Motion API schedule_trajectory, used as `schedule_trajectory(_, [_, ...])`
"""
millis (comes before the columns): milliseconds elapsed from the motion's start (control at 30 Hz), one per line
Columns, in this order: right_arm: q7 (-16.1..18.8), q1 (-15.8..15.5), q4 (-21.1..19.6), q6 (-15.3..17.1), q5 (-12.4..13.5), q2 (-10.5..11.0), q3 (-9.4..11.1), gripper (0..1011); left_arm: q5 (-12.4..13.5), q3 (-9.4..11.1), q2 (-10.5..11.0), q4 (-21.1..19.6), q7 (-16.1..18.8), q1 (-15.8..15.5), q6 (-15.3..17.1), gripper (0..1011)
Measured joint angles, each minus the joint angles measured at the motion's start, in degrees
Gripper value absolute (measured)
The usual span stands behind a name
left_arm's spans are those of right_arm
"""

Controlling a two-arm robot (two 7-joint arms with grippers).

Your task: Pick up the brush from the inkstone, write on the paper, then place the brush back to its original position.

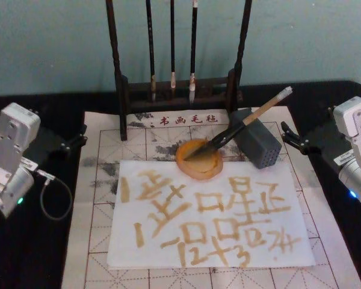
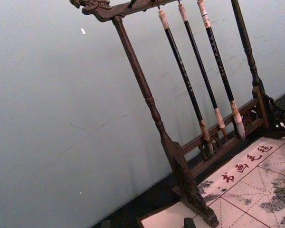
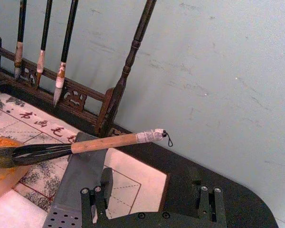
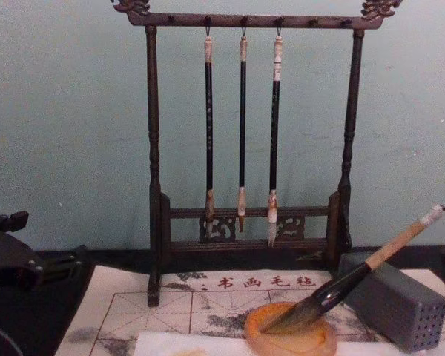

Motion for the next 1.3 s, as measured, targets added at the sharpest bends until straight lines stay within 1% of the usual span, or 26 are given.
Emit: schedule_trajectory(1300, [0.00,0.00,0.00,0.00,0.00,0.00,0.00,1000,0.00,0.00,0.00,0.00,0.00,0.00,0.00,1001])
